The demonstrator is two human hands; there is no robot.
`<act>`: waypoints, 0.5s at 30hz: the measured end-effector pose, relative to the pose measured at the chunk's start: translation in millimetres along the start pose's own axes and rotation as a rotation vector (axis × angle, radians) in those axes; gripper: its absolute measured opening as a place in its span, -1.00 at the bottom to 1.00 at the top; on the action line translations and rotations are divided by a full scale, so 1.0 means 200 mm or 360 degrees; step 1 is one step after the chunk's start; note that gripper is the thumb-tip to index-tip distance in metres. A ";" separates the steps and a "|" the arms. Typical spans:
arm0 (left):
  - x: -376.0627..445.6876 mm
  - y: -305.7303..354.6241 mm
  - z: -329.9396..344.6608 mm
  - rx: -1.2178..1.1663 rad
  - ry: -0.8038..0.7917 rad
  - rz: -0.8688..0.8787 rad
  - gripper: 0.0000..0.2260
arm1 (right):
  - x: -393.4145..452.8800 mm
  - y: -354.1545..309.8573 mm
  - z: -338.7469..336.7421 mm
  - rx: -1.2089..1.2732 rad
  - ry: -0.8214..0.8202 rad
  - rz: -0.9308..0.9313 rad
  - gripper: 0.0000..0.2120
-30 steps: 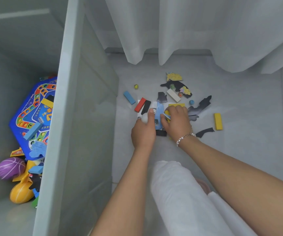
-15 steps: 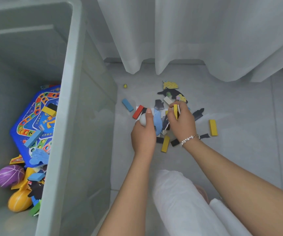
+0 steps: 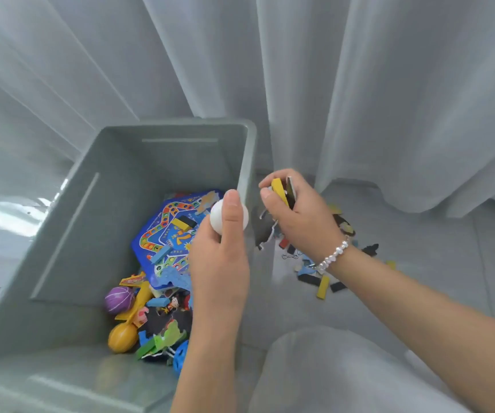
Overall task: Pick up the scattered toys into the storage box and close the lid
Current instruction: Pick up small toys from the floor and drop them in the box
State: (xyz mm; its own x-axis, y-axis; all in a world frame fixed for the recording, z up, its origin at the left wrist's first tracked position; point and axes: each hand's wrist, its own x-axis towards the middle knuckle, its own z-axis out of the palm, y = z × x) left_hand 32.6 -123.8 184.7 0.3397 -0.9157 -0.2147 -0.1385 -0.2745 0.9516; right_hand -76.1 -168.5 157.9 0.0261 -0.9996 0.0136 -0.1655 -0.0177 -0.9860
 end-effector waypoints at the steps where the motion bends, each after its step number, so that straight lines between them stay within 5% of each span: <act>1: 0.01 0.02 -0.07 -0.0009 0.0067 -0.0017 -0.49 | 0.01 -0.05 0.07 -0.0010 -0.0077 0.0035 -0.95; 8: 0.07 -0.08 -0.42 -0.0547 0.0275 -0.0645 -0.82 | 0.07 -0.09 0.56 0.0034 -0.0414 0.0612 -0.72; 11: 0.09 -0.13 -0.48 -0.0715 0.0331 -0.0787 -0.78 | 0.09 -0.05 0.63 0.0130 -0.0633 0.0916 -0.35; 15: 0.11 -0.19 -0.49 -0.0560 0.0368 -0.0768 -0.74 | 0.09 -0.04 0.60 0.0188 -0.0755 0.0891 -0.48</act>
State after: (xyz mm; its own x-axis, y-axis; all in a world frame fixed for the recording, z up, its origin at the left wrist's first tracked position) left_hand 136.1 -106.0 165.4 0.4851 -0.6153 -0.6213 0.3804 -0.4912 0.7836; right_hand 44.1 -184.3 146.9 0.3964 -0.7401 -0.5432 -0.1727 0.5210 -0.8359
